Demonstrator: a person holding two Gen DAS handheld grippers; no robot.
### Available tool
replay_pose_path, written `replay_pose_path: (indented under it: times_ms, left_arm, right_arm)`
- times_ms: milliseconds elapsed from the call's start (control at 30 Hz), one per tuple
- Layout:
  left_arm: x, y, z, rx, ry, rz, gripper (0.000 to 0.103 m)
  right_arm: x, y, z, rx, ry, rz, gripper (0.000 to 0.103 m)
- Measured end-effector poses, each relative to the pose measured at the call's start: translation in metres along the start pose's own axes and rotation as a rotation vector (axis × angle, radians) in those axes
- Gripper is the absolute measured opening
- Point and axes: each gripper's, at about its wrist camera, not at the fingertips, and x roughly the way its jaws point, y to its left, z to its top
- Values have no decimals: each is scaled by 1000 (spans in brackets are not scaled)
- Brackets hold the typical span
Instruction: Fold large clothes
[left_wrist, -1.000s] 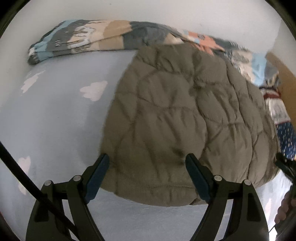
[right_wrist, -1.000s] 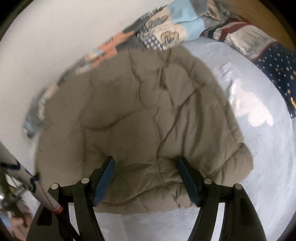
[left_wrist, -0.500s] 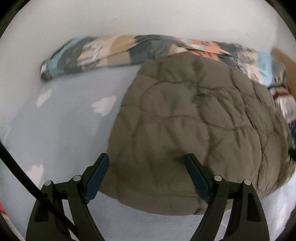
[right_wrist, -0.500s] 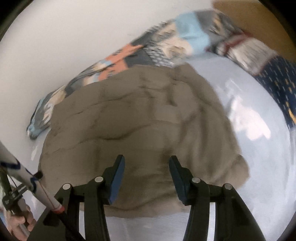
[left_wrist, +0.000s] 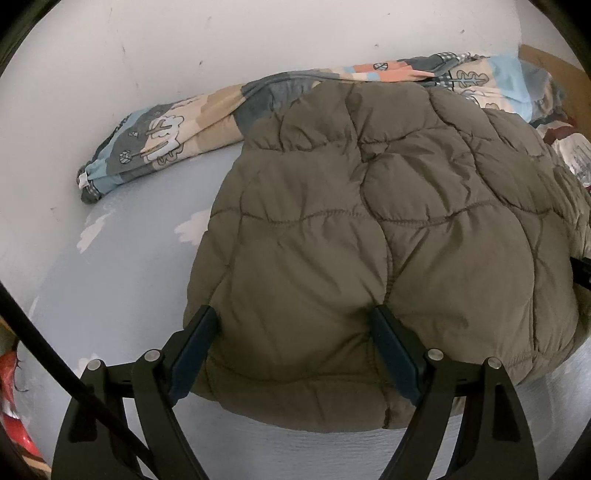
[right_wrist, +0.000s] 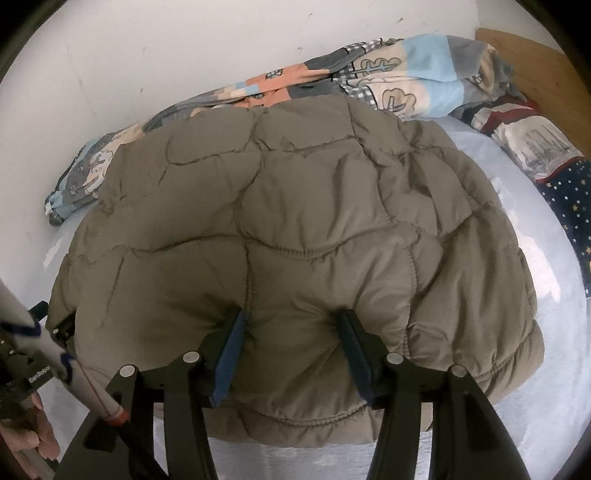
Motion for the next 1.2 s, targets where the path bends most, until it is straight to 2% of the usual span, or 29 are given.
replay_pose_path:
  times_ms: [1200]
  left_arm:
    - [-3, -8, -4, 41, -24, 40, 85]
  right_arm:
    - [2, 4, -1, -17, 16, -17, 64]
